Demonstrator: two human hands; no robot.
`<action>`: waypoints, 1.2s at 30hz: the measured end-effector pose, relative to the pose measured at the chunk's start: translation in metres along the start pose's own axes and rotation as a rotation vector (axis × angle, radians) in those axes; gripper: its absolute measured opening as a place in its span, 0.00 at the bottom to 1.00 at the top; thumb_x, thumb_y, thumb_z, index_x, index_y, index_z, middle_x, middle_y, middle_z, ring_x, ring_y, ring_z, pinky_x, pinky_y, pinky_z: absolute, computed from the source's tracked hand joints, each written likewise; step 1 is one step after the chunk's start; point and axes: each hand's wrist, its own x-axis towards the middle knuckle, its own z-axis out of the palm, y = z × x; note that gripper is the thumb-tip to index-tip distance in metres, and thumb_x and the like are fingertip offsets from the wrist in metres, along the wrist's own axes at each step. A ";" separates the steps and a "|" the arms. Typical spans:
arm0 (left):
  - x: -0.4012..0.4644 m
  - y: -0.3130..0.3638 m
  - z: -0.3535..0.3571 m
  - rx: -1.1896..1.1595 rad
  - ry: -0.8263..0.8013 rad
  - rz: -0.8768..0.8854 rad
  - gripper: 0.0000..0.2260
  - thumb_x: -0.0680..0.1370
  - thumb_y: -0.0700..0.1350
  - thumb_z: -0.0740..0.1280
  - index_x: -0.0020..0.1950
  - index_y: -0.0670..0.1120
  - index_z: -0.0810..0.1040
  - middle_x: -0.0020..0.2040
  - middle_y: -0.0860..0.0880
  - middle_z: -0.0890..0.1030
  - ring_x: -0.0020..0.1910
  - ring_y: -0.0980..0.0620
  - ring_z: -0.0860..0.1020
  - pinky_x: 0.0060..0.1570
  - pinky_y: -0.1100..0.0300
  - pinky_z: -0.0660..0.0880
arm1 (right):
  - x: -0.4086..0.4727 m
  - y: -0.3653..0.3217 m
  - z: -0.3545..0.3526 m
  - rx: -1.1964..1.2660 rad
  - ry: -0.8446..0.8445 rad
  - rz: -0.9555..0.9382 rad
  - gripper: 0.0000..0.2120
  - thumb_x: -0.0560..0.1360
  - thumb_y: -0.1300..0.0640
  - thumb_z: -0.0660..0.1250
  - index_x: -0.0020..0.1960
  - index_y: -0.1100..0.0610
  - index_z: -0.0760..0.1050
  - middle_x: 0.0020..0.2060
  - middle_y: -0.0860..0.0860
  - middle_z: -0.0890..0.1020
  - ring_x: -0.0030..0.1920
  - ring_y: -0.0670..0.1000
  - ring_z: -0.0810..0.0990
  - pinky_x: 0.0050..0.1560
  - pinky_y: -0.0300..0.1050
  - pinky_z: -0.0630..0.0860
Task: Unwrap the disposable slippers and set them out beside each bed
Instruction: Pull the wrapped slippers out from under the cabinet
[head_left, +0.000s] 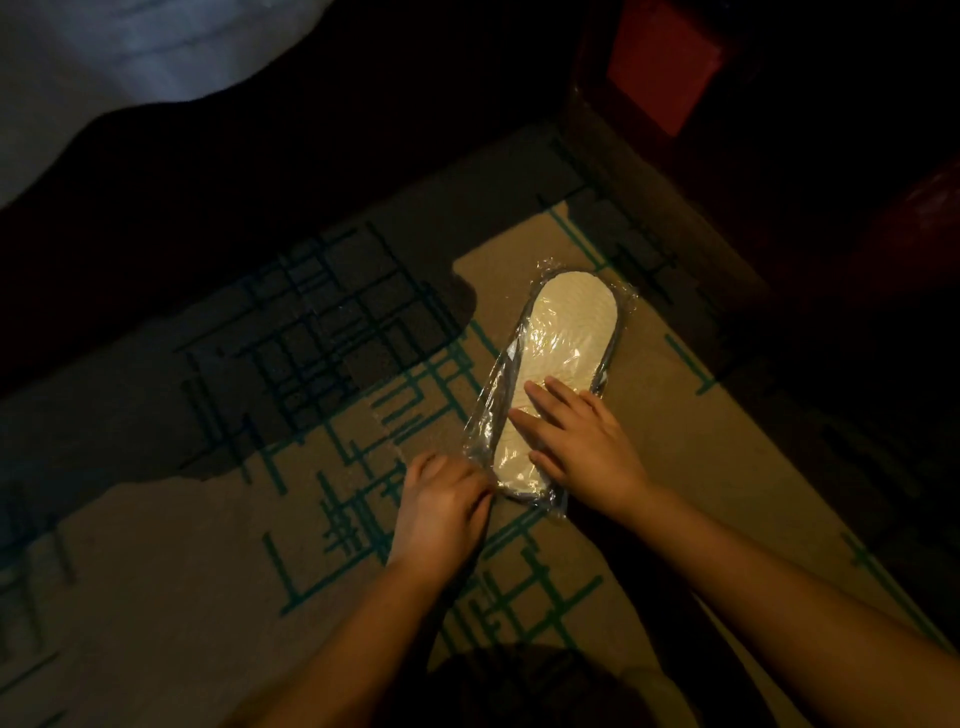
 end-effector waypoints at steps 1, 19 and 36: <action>-0.007 -0.003 0.002 0.024 -0.002 0.041 0.11 0.72 0.50 0.58 0.45 0.54 0.80 0.46 0.55 0.82 0.50 0.55 0.78 0.63 0.50 0.68 | 0.000 0.002 -0.002 0.005 -0.006 0.002 0.25 0.77 0.49 0.59 0.73 0.45 0.58 0.77 0.50 0.53 0.77 0.52 0.47 0.70 0.49 0.39; 0.002 0.057 0.025 -1.290 0.231 -1.274 0.11 0.76 0.36 0.62 0.57 0.39 0.77 0.45 0.44 0.82 0.39 0.53 0.79 0.39 0.63 0.76 | -0.003 -0.004 -0.009 0.080 -0.048 0.023 0.26 0.77 0.49 0.60 0.74 0.46 0.57 0.77 0.50 0.52 0.77 0.52 0.44 0.70 0.48 0.38; 0.021 0.064 0.008 -1.490 0.238 -1.254 0.11 0.74 0.39 0.67 0.55 0.40 0.75 0.41 0.45 0.80 0.37 0.54 0.78 0.41 0.63 0.78 | -0.018 -0.016 -0.026 0.806 0.466 0.634 0.32 0.73 0.56 0.68 0.72 0.47 0.59 0.74 0.52 0.57 0.70 0.49 0.62 0.61 0.45 0.72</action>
